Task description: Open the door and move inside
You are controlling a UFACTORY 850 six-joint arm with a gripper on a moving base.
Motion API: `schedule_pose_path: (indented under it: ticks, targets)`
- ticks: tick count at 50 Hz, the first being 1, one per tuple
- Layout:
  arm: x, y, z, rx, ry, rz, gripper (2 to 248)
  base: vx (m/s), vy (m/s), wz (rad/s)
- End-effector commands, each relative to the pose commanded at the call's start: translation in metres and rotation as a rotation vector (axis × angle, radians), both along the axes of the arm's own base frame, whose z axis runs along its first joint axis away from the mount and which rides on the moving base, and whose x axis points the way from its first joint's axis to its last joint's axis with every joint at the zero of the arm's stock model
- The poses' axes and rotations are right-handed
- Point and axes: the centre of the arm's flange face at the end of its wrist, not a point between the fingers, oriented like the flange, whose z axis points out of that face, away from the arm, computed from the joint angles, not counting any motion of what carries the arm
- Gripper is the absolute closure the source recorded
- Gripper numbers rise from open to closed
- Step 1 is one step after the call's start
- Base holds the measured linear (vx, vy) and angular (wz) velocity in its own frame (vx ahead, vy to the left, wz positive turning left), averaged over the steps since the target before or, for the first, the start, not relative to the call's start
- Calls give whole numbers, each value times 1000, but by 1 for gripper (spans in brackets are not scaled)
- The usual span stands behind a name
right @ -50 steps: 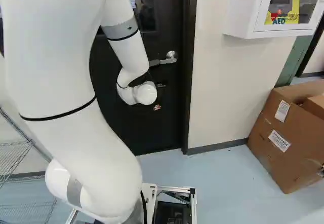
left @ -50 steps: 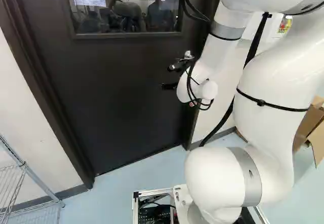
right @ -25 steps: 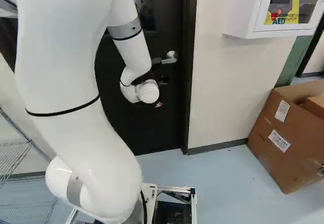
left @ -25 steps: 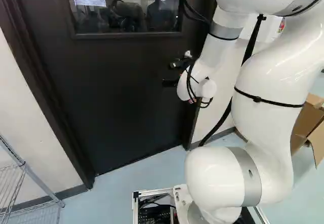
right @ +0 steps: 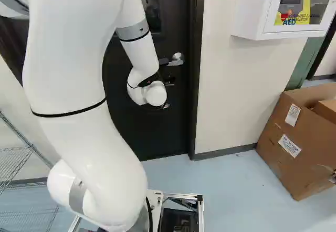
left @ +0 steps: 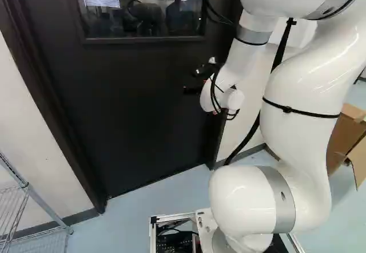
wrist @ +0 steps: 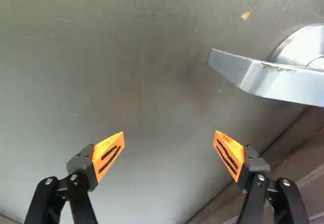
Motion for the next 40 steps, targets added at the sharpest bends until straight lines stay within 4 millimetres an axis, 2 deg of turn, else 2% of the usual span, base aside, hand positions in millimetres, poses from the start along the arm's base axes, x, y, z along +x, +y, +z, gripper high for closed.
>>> schedule_pose_path:
  ticks: [40]
  targets:
    - [54,-1,-3,30,-26,-58,3,0,0,0]
